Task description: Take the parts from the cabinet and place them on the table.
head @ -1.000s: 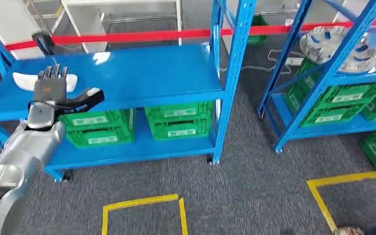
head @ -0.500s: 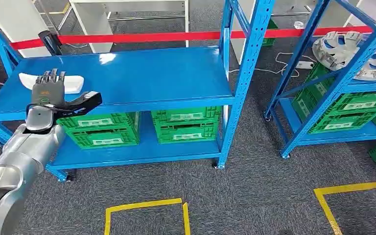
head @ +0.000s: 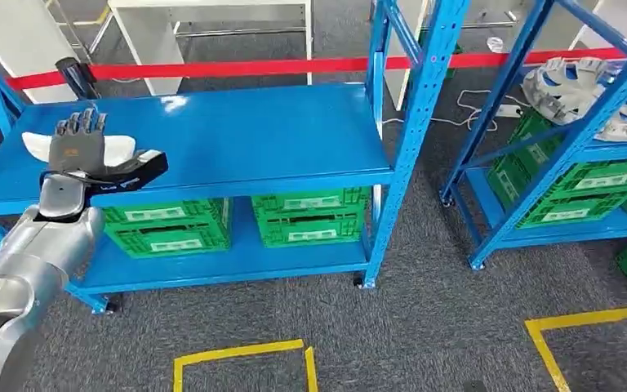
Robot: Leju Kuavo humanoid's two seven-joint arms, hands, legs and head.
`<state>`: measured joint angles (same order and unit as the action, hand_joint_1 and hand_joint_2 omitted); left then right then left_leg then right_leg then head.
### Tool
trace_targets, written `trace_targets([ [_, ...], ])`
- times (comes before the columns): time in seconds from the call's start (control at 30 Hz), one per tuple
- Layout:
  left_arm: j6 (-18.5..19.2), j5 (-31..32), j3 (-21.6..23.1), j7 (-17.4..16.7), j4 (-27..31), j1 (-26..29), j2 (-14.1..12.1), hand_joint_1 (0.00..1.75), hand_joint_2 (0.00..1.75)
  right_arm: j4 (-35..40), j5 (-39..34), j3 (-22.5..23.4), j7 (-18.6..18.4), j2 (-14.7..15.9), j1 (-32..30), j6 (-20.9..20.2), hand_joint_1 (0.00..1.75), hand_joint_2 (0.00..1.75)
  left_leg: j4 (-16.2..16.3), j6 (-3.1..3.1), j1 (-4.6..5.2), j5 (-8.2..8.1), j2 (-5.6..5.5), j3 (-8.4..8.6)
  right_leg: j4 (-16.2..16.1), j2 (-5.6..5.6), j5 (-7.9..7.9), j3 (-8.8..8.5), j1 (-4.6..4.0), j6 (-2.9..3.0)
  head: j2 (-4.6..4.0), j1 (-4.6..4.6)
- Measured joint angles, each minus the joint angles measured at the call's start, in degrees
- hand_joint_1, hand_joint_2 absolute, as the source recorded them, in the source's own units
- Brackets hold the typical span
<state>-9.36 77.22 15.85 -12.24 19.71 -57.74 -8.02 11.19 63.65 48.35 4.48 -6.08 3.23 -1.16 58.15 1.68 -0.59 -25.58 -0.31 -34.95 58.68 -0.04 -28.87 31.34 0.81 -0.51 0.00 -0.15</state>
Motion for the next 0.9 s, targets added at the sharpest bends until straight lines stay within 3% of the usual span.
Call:
trace_targets([
  [0.07, -0.4, 0.0, -0.1, 0.3, 0.2, 0.0, 0.0, 0.0, 0.0, 0.0, 0.0, 0.0, 0.2, 0.0, 0.1, 0.0, 0.0, 0.0, -0.3, -0.92, -0.24, -0.17, -0.11, 0.95, 0.9, -0.02, -0.54, 0.42, 0.22, -0.37, 0.0, 0.04],
  [0.1, -0.5, 0.0, -0.2, 0.4, 0.2, -0.3, 0.0, 0.0, 0.0, 0.0, 0.0, 0.0, 0.1, 0.0, 0.2, 0.0, 0.0, 0.0, -0.3, -1.34, -0.24, -0.44, -0.09, 1.37, 3.2, -0.01, -1.32, 1.34, 0.22, -0.47, 0.0, 0.04],
  [0.2, -0.4, 0.1, -0.2, 0.3, 0.2, -0.3, 0.0, 0.0, 0.0, 0.0, -0.2, 0.1, 0.1, 0.0, 0.3, 0.0, 0.0, 0.0, -0.3, -1.92, 0.0, -1.17, -0.1, 1.82, 16.1, 0.02, -6.06, 9.44, 0.13, -0.8, 0.0, 0.26],
  [0.23, -0.4, 0.1, -0.2, 0.3, 0.2, -0.2, 0.1, 0.0, 0.0, 0.0, -0.3, 0.1, 0.1, 0.0, 0.1, 0.0, 0.0, 0.0, -0.2, -1.93, 0.07, -1.45, -0.16, 2.06, 18.5, 0.02, -6.2, 11.65, 0.12, -0.79, 0.0, 0.28],
  [0.27, -0.3, 0.1, -0.2, 0.3, 0.2, -0.2, 0.1, 0.0, 0.0, 0.0, -0.3, 0.1, 0.1, 0.0, 0.0, 0.0, 0.0, 0.0, -0.2, -1.87, 0.11, -1.75, -0.31, 2.41, 17.8, 0.02, -4.83, 12.17, 0.12, -0.69, 0.0, 0.26],
  [0.3, -0.2, 0.1, -0.2, 0.2, 0.2, -0.2, 0.1, 0.0, 0.0, 0.0, -0.4, 0.1, 0.1, 0.0, -0.1, 0.0, 0.0, 0.0, -0.2, -1.74, 0.11, -2.04, -0.44, 2.83, 15.3, 0.01, -2.66, 11.6, 0.11, -0.5, 0.0, 0.28],
  [0.37, 0.1, 0.1, -0.2, -0.2, 0.2, -0.2, 0.1, 0.0, 0.0, 0.0, -0.4, 0.1, 0.1, 0.0, 0.0, 0.0, 0.0, 0.0, -0.1, -1.37, 0.13, -2.99, -0.46, 4.21, 4.5, -0.01, 4.75, 7.56, -0.11, 0.25, 0.0, 0.3],
  [0.4, 0.2, 0.2, -0.2, -0.4, 0.1, -0.2, 0.1, 0.0, 0.0, 0.0, -0.4, 0.1, 0.1, 0.0, 0.0, 0.0, 0.0, 0.0, -0.1, -1.13, 0.15, -3.36, -0.4, 4.66, 1.7, 0.02, 5.26, 6.48, -0.33, 0.65, 0.0, 0.33],
  [0.43, 0.4, 0.6, -0.3, -0.9, 0.0, -0.3, 0.0, 0.0, 0.0, 0.0, -0.4, 0.1, 0.1, 0.0, 0.1, 0.0, 0.0, 0.0, 0.0, -0.75, 0.33, -3.57, -0.57, 4.51, 0.7, -0.08, 1.98, 6.45, -0.66, 0.64, 0.0, 0.37],
  [0.5, 1.1, 0.8, -0.4, -1.8, 0.0, -0.1, -0.5, 0.0, 0.0, 0.0, -0.3, 0.2, 0.1, -0.1, -0.2, 0.2, 0.0, 0.0, 0.4, 0.2, 0.33, -3.5, -0.54, 4.93, 0.6, 0.07, 3.56, 5.85, -0.65, 1.23, 0.0, 0.4],
  [0.57, 1.5, 1.1, -0.5, -2.4, 0.0, -0.1, -1.2, 0.0, 0.0, 0.0, -0.2, 0.2, 0.1, -0.1, -0.1, 0.2, 0.0, 0.0, 0.7, 0.87, 0.28, -4.04, -0.38, 4.86, 0.2, 0.05, 3.6, 4.44, -0.21, 2.08, 0.0, 0.35],
  [0.6, 1.7, 1.1, -0.6, -2.5, 0.0, -0.4, -1.5, 0.0, 0.0, 0.0, -0.2, 0.2, 0.1, -0.1, 0.0, 0.2, 0.0, 0.0, 2.5, 0.96, 0.22, -4.45, -0.28, 4.38, 0.1, 0.08, 3.38, 3.93, -0.22, 2.4, 0.0, 0.28],
  [0.7, 3.2, 1.5, -1.1, -3.2, -0.5, -0.6, -2.7, 0.0, 0.0, 0.0, -0.3, 0.6, 0.1, -0.1, 0.0, 0.2, 0.0, 0.0, 14.4, 1.46, 0.18, -9.35, -0.08, -3.22, 0.1, 0.26, 2.55, 3.35, -0.25, 2.88, 0.0, 0.17],
  [0.73, 3.4, 1.6, -1.2, -3.4, -0.6, -0.3, -2.9, 0.0, 0.0, 0.0, -0.3, 0.7, 0.0, -0.1, -0.1, 0.2, 0.0, 0.0, 17.1, 1.63, 0.18, -10.09, -0.08, -5.36, 0.1, 0.3, 2.24, 3.11, -0.26, 2.88, 0.0, 0.11],
  [0.77, 3.5, 1.7, -1.2, -3.6, -0.8, -0.1, -3.0, 0.0, 0.0, 0.0, -0.3, 0.9, 0.0, -0.1, -0.1, 0.2, 0.0, 0.0, 17.3, 1.67, 0.18, -9.22, -0.06, -6.37, 0.2, 0.35, 1.92, 2.77, -0.28, 2.85, 0.0, 0.17],
  [0.8, 3.6, 1.8, -1.2, -3.7, -1.0, 0.0, -3.2, 0.0, 0.0, 0.0, -0.3, 1.1, 0.0, -0.1, -0.2, 0.2, 0.0, 0.0, 14.6, 1.61, 0.19, -6.62, -0.06, -6.0, 0.2, 0.36, 1.5, 2.21, -0.3, 2.81, 0.0, 0.13],
  [0.87, 3.6, 1.9, -1.3, -3.8, -1.0, -0.1, -3.5, 0.0, 0.0, 0.0, -0.4, 1.1, 0.0, -0.1, -0.1, 0.2, 0.0, 0.0, 4.7, 0.94, 0.23, 0.52, -0.04, -2.51, 0.3, 0.36, 0.59, 0.89, -0.35, 2.62, 0.0, 0.17],
  [0.9, 3.6, 1.9, -1.3, -3.8, -1.0, -0.1, -3.6, 0.0, 0.0, 0.0, -0.4, 1.1, 0.0, -0.2, -0.1, 0.2, 0.0, 0.0, 0.4, 0.73, 0.34, 2.63, 0.08, -1.29, 0.2, 0.35, 0.17, 0.62, -0.33, 2.46, 0.0, 0.17],
])
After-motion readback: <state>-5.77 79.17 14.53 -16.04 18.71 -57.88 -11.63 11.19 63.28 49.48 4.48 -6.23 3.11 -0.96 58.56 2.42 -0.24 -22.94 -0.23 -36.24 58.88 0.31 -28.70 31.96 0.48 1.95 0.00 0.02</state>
